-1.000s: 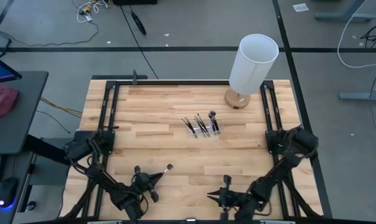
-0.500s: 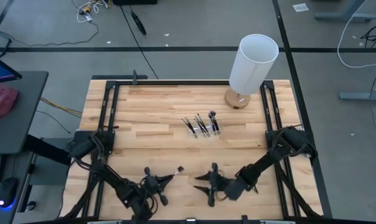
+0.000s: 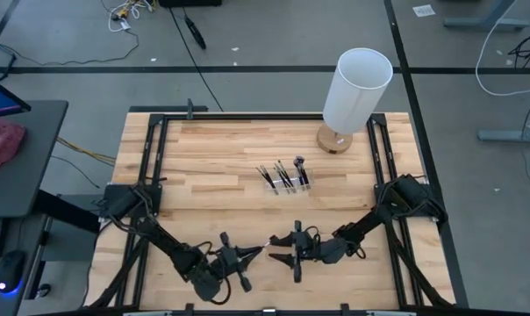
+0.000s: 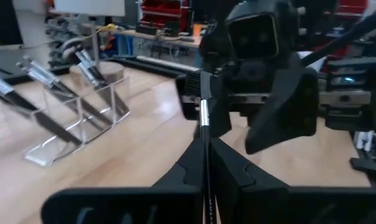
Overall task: Pick & Place Makeup Supplies
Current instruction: Put the black makeup brush into the transparent organizer
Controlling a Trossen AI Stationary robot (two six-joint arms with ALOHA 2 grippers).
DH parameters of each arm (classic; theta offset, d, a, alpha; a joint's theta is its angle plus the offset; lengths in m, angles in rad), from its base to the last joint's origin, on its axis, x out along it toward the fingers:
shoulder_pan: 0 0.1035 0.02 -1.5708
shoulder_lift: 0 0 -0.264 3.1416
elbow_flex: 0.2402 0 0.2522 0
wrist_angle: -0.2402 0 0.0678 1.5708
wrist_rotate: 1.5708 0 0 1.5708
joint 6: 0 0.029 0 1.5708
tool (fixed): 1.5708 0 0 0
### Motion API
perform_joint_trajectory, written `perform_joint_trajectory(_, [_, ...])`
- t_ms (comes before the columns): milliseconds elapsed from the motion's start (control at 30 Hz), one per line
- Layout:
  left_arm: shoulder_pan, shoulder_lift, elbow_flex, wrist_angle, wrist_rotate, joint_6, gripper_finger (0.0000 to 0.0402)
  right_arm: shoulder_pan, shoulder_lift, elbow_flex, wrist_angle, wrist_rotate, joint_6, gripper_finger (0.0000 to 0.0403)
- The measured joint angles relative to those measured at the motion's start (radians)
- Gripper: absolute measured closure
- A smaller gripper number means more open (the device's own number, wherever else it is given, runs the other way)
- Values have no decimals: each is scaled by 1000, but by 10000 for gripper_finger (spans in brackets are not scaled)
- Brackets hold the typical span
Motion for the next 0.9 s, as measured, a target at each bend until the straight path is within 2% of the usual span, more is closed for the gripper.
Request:
perform_joint_trajectory(100, [6,0,0,51,18,56,387,0,0,9,65,1,-45,229])
perform_joint_trajectory(267, [10,-2,2,68,39,59,386,-2,0,9,169,1,-116,235])
perform_joint_trajectory(600, [19,-1,1,70,46,59,386,-38,0,10,162,-7,-63,263])
perform_joint_trajectory(733, [28,-1,1,72,58,58,387,-48,0,10,160,-39,-58,293])
perform_joint_trajectory(900, [38,-1,0,72,80,54,383,-50,0,10,161,-46,-57,356])
